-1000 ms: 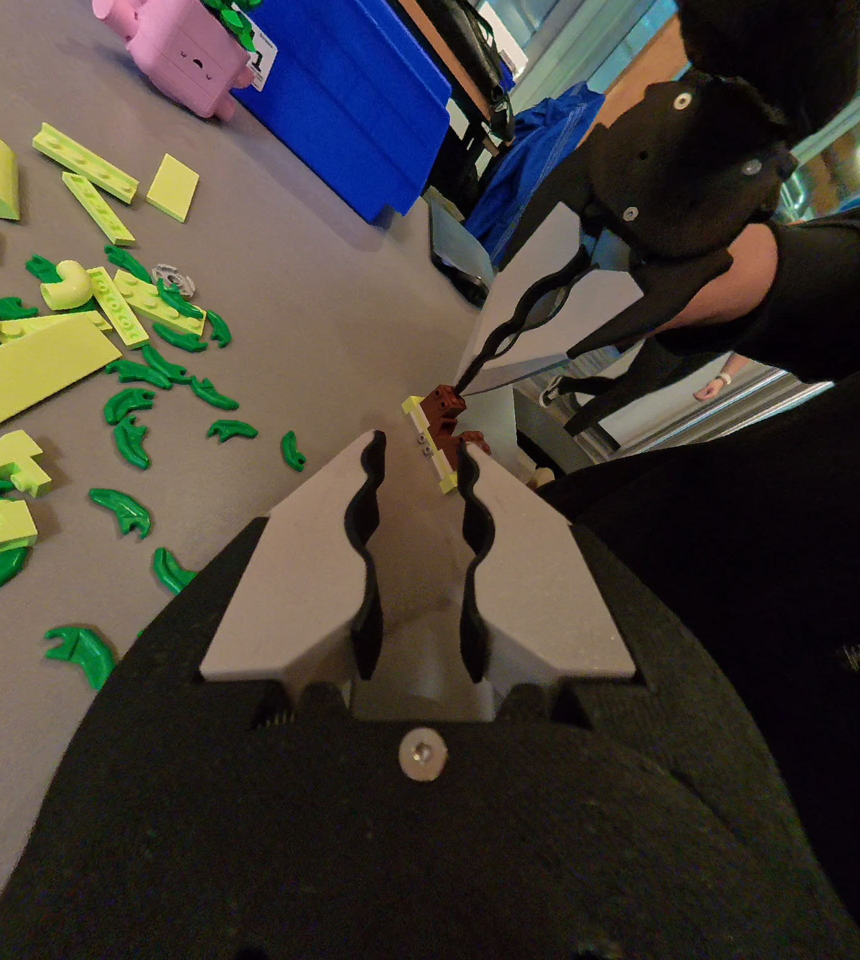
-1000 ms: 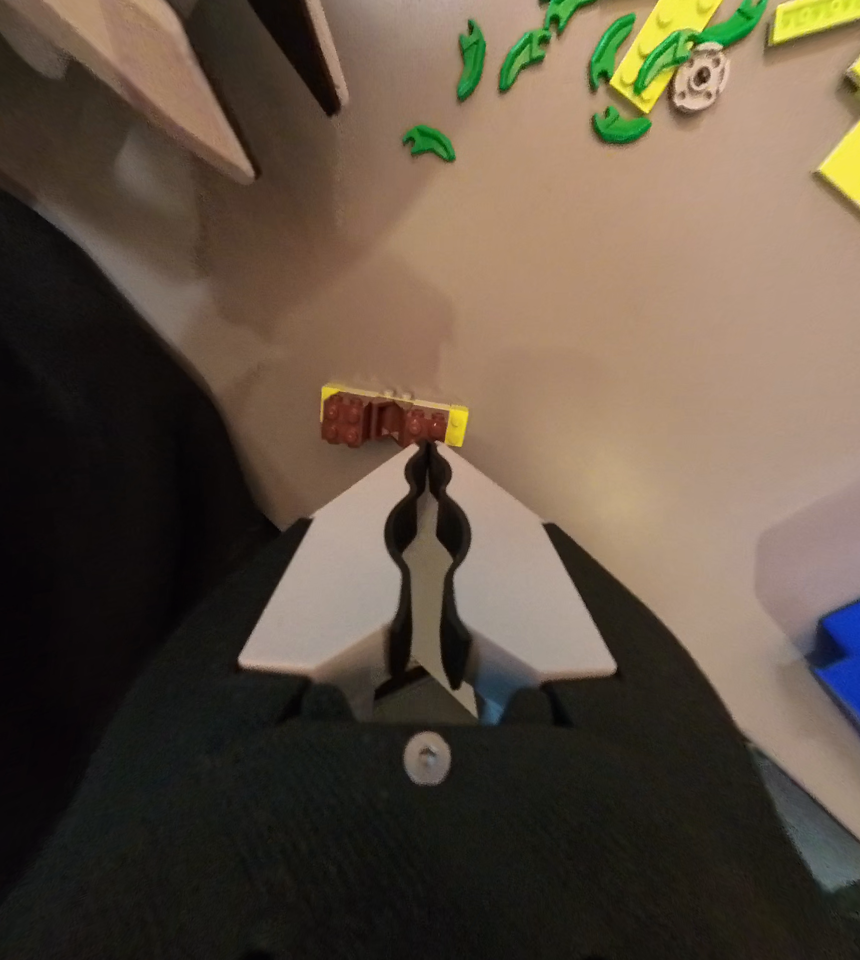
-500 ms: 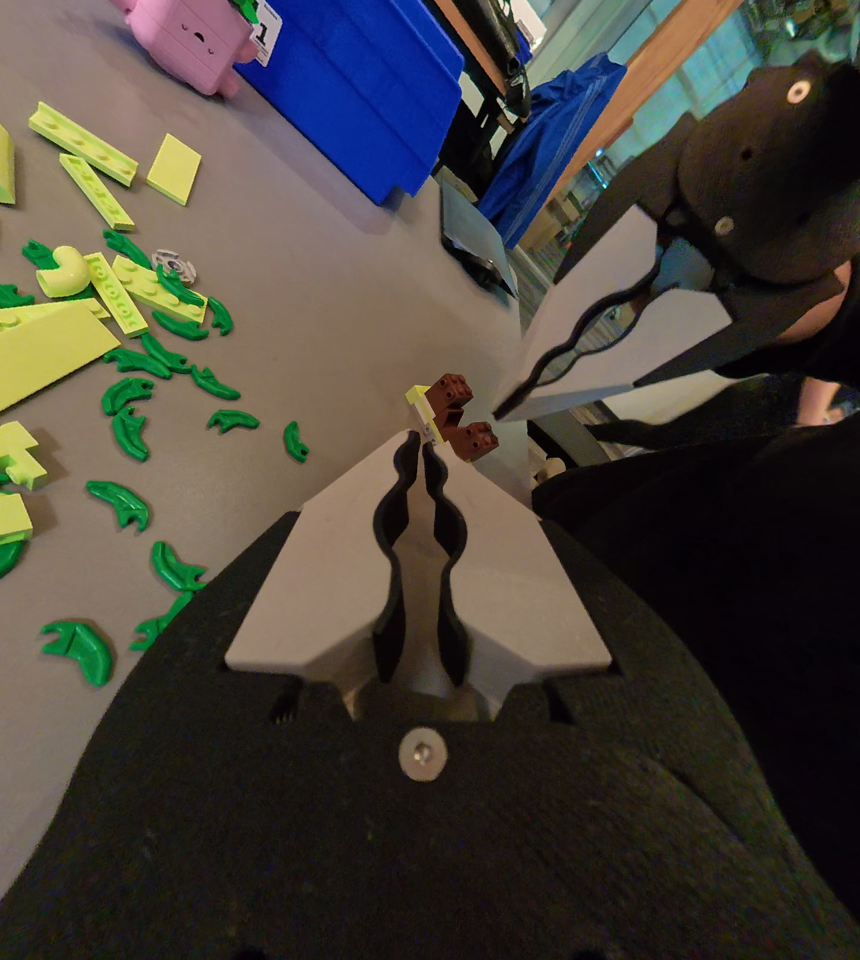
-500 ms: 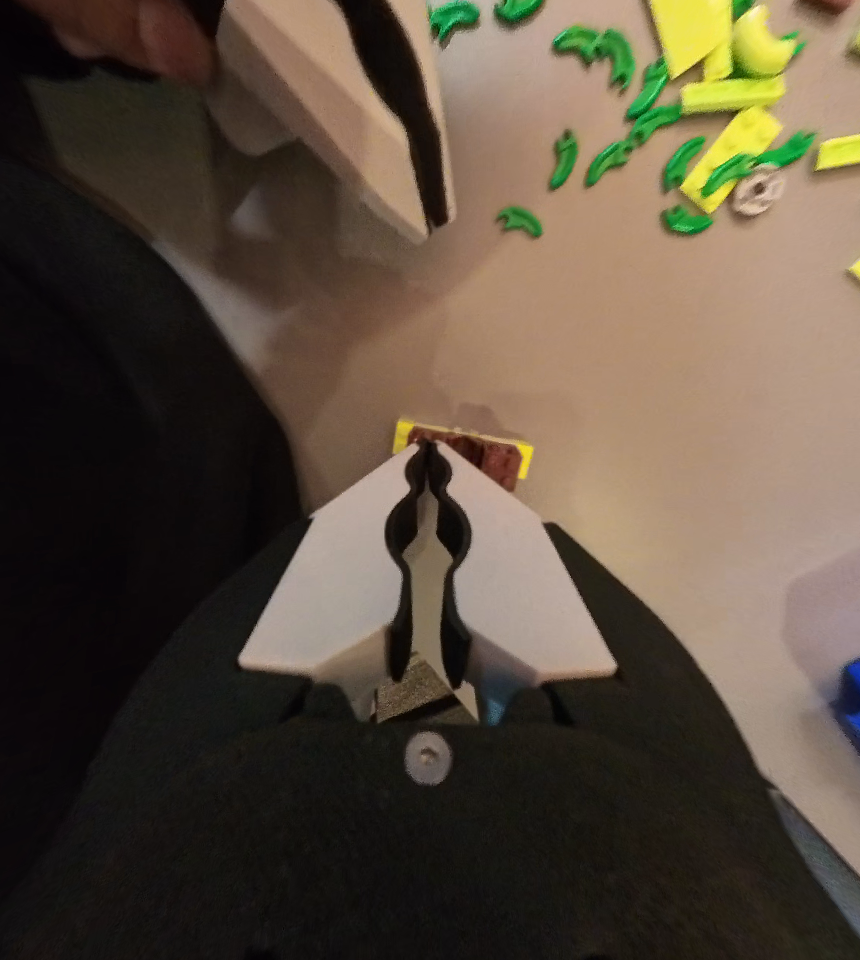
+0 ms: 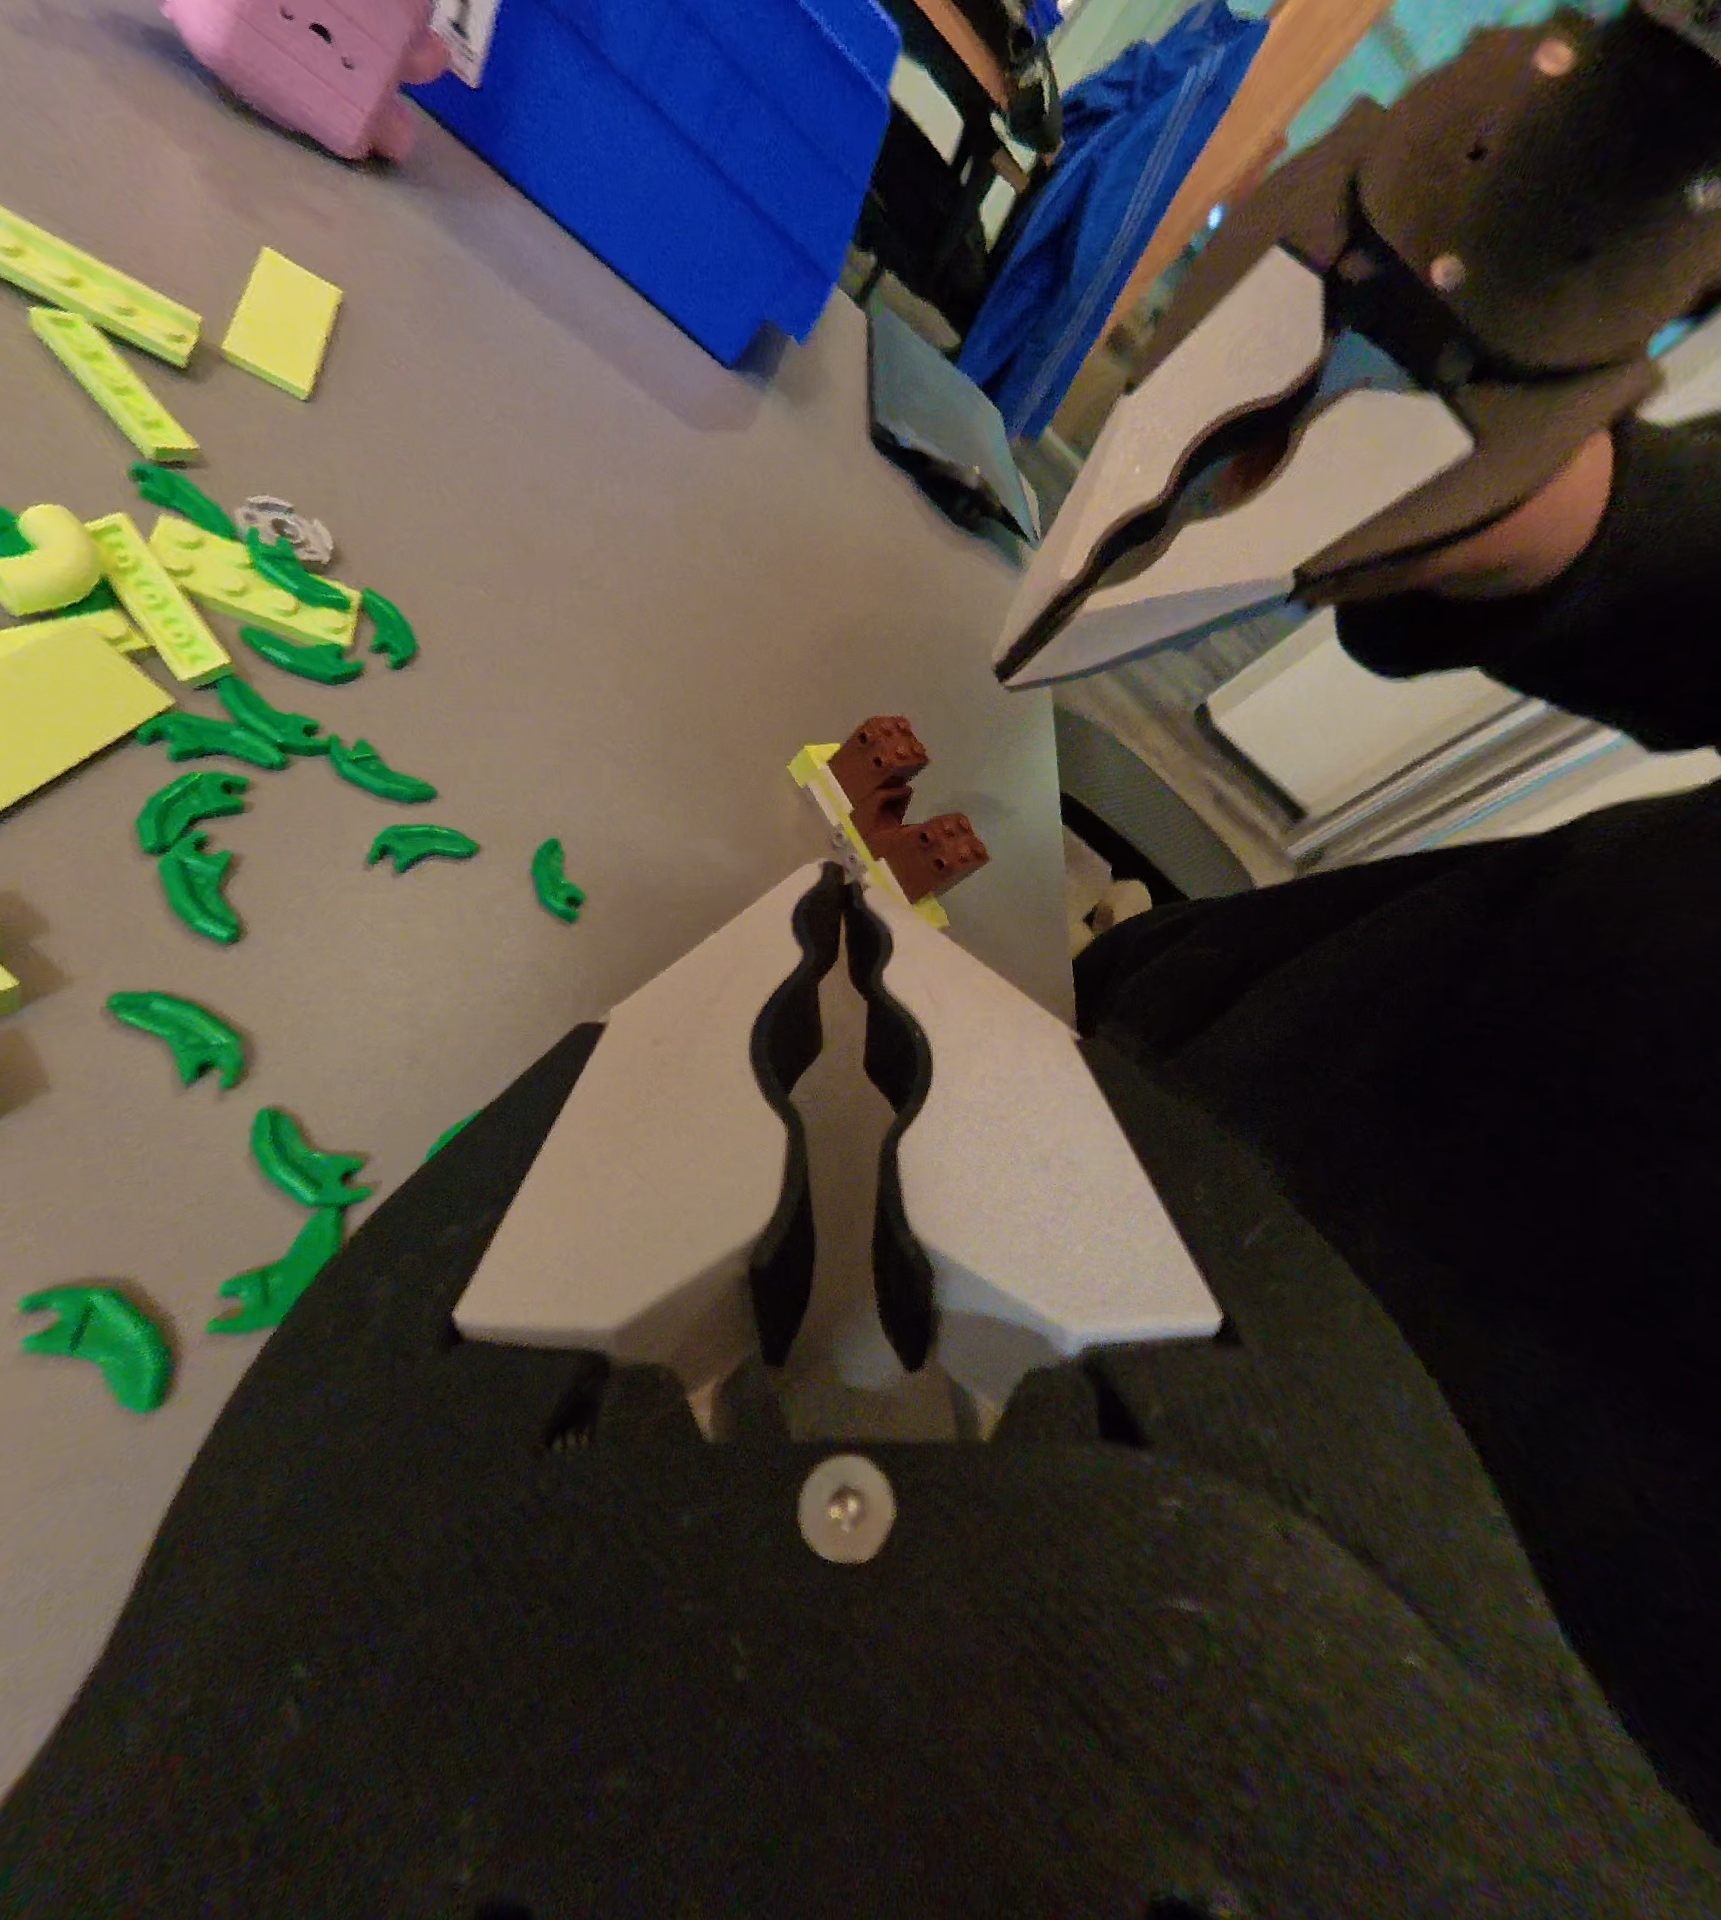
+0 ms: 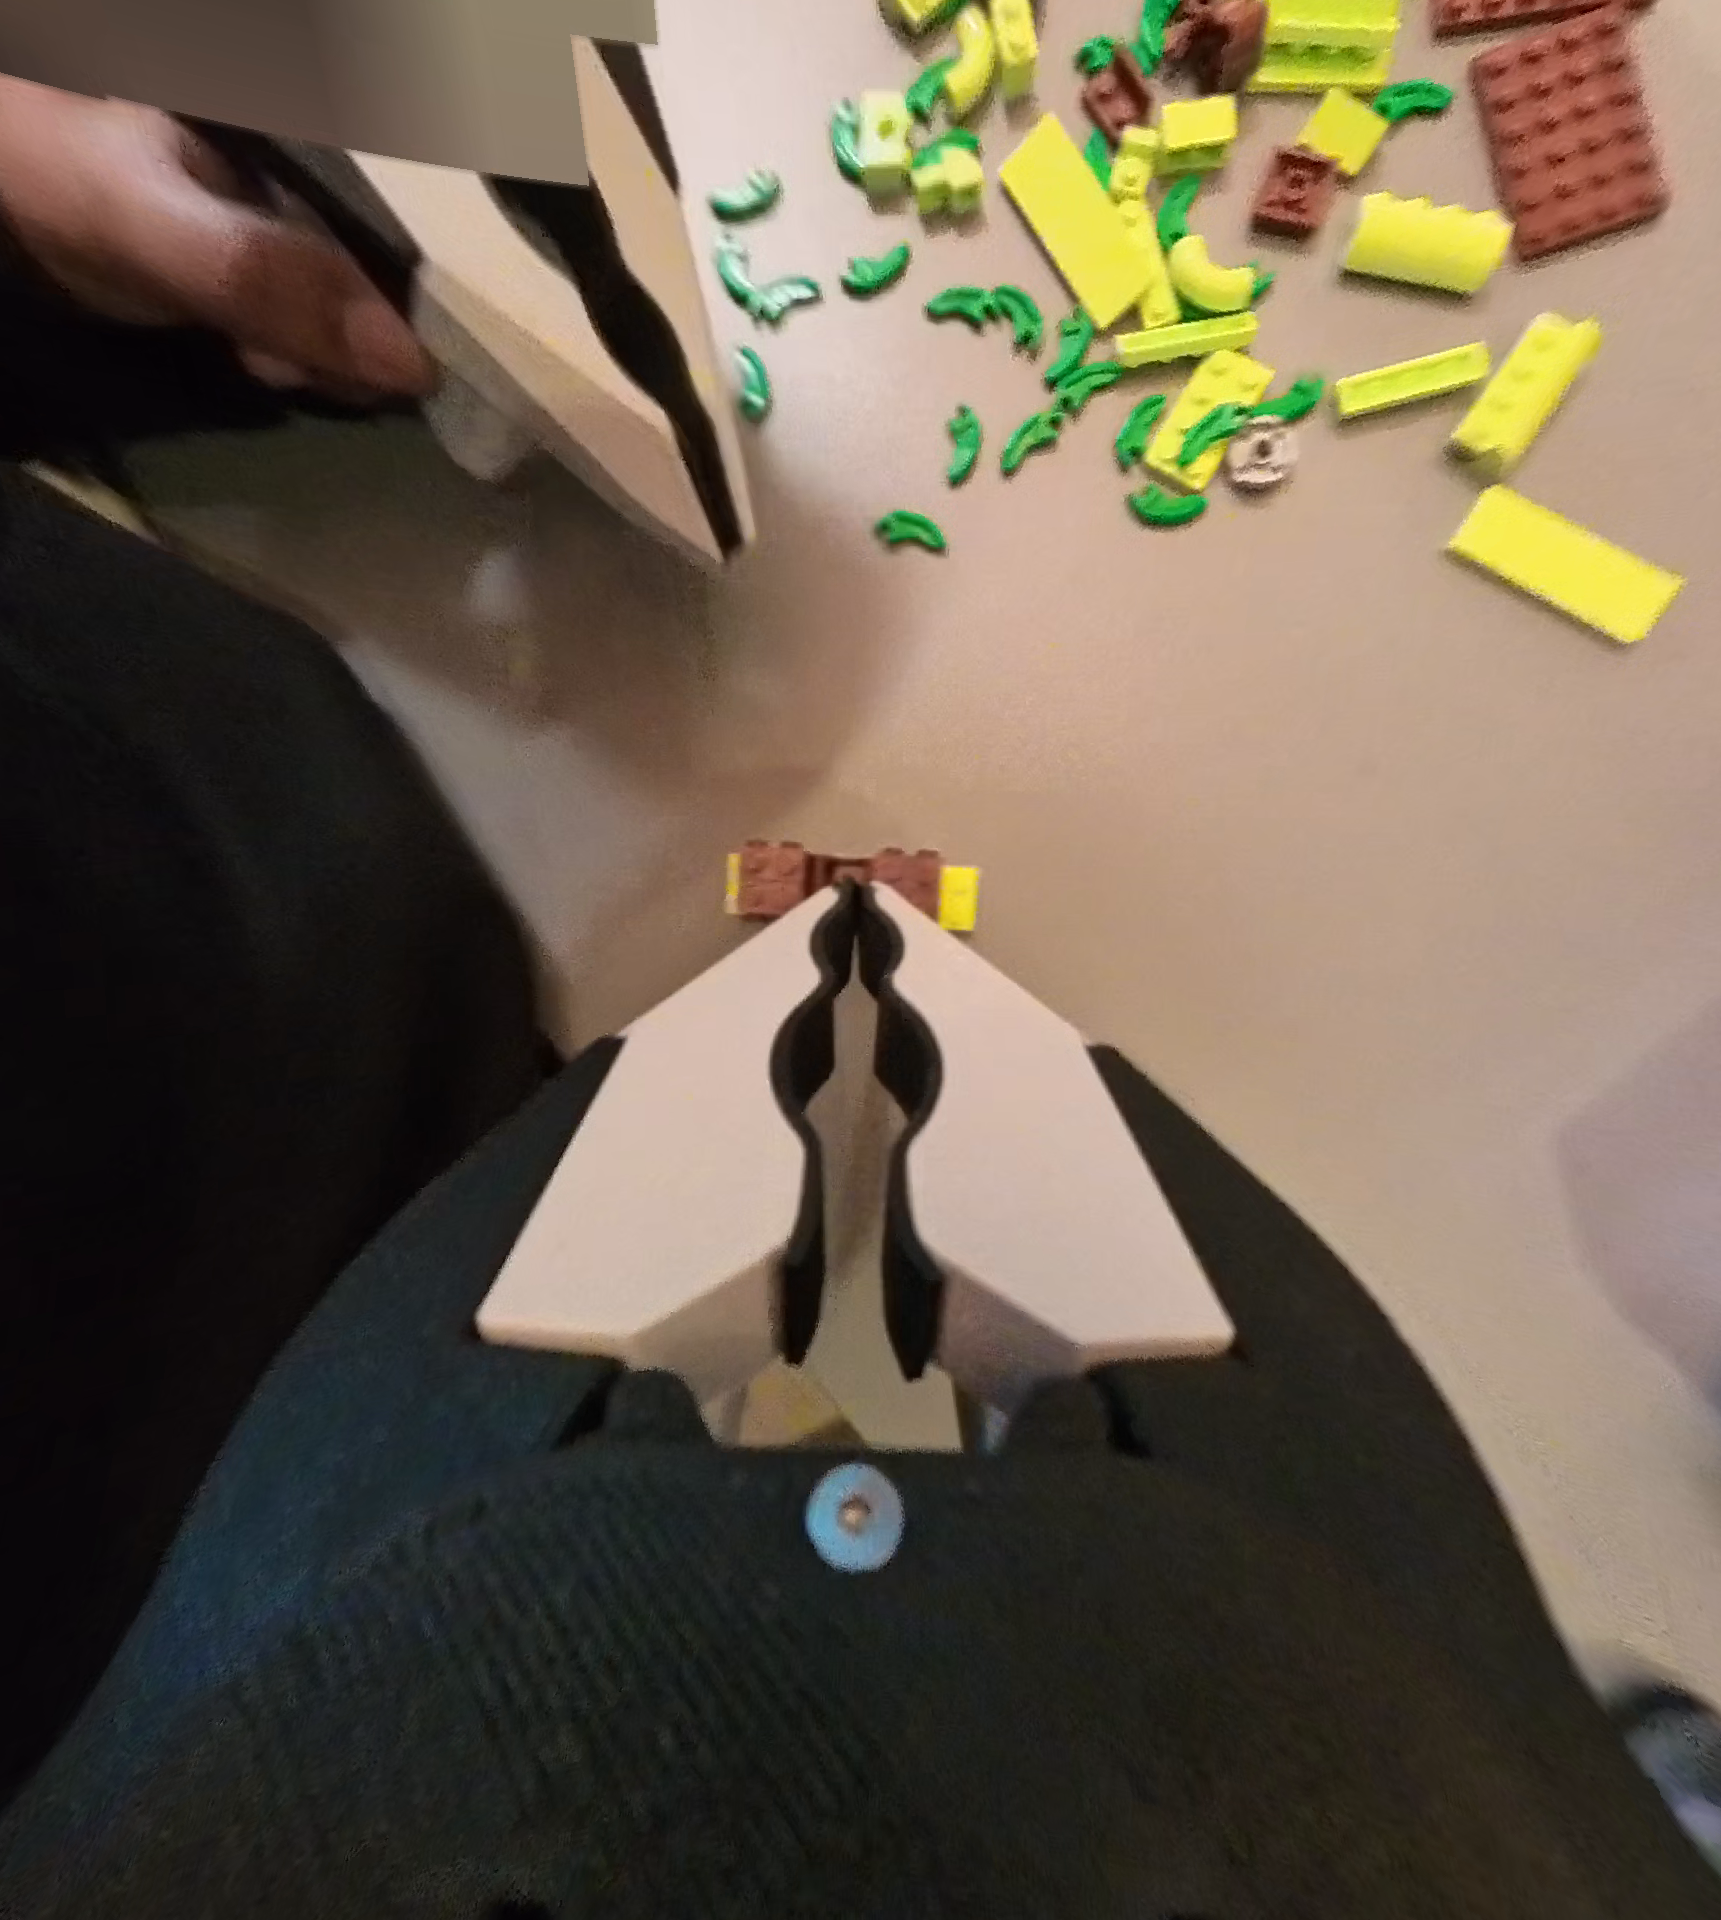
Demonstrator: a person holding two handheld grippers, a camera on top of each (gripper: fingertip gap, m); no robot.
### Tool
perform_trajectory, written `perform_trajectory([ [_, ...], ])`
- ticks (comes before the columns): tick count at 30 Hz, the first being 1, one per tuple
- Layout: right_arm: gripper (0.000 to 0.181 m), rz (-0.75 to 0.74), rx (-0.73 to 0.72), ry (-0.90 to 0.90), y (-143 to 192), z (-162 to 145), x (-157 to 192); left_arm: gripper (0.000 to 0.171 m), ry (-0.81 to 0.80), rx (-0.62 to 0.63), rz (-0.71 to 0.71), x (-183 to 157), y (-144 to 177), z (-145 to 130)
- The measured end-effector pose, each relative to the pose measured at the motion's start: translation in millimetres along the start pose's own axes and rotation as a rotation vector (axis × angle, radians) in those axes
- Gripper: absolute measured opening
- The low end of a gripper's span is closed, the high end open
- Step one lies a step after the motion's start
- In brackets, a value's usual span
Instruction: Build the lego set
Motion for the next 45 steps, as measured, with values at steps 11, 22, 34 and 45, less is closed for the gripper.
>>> perform_trajectory([
  [11, 0.015, 0.033, -0.279, -0.046, -7, -52, -14, 0.054, -0.276, 0.204, 0.297, -47, -70, -17],
  [22, 0.021, -0.075, -0.668, -0.102, -17, -15, -66, 0.044, -0.330, 0.307, 0.614, -24, -83, -7],
  [34, 0.014, -0.116, -0.810, -0.213, -43, -16, -94, 0.035, -0.327, 0.330, 0.554, -10, -83, 4],
  [45, 0.010, -0.169, -0.817, -0.093, -43, -16, -79, 0.028, -0.355, 0.304, 0.449, -25, -86, -2],
])
Point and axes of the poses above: each gripper's, where its closed fingertips meet, y back along the fingers, z out of its top, x = y × z across the jaws, the point moved 10 cm from there along y, back along the fingers, and after that the axes turned 7 degrees about -z, right-handed, at the moved point
